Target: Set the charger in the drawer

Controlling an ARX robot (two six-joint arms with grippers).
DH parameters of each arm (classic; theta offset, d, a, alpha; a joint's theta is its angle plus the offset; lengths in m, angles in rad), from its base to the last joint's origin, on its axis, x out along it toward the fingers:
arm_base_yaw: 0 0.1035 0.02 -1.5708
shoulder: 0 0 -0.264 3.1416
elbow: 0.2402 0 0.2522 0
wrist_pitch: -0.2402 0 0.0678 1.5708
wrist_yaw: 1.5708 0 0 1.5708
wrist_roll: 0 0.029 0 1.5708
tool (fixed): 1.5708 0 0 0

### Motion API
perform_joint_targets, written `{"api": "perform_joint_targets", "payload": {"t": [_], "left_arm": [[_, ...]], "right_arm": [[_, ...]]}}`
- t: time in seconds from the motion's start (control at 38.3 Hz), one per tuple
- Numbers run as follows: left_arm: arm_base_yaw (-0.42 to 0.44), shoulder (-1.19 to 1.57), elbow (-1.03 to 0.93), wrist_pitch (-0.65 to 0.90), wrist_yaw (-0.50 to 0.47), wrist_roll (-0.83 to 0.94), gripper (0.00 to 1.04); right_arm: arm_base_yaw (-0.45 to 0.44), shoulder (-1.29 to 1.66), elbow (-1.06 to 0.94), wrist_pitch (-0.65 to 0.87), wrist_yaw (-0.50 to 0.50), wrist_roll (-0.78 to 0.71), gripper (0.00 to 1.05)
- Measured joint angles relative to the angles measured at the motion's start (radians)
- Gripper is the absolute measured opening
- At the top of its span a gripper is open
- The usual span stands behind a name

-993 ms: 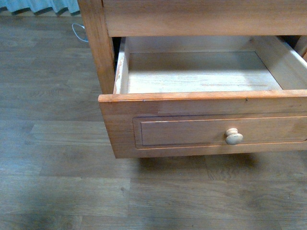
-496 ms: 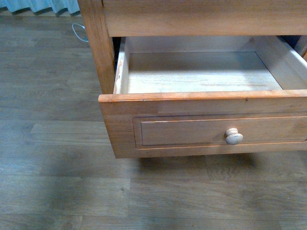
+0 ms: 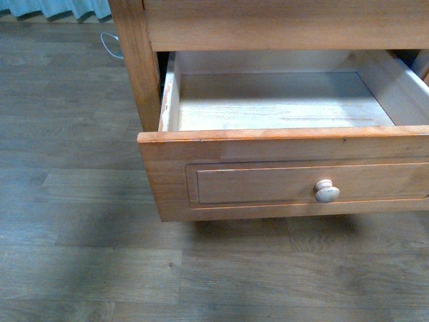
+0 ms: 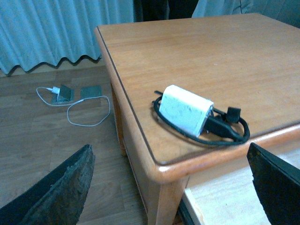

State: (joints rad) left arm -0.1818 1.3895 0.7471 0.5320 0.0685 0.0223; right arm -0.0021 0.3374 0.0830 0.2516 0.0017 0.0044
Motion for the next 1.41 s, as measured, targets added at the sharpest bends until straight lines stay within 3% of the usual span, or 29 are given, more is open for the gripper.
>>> {"api": "perform_joint_targets", "payload": {"t": [0.47, 0.81, 1.02, 1.12, 1.41], "left_arm": [[-0.105, 0.446, 0.434, -0.066, -0.085, -0.039, 0.98], [-0.124, 0.512, 0.516, -0.115, -0.109, -0.045, 0.98], [-0.123, 0.514, 0.520, -0.112, -0.121, -0.042, 0.59], [-0.122, 0.509, 0.518, -0.104, -0.119, -0.041, 0.48], [-0.182, 0.410, 0.399, -0.043, -0.010, -0.041, 0.44]], "right_arm": [[0.000, 0.000, 0.000, 0.000, 0.000, 0.000, 0.96], [0.000, 0.000, 0.000, 0.000, 0.000, 0.000, 0.96], [0.000, 0.000, 0.000, 0.000, 0.000, 0.000, 0.96], [0.000, 0.000, 0.000, 0.000, 0.000, 0.000, 0.96], [0.000, 0.000, 0.000, 0.000, 0.000, 0.000, 0.96]]}}
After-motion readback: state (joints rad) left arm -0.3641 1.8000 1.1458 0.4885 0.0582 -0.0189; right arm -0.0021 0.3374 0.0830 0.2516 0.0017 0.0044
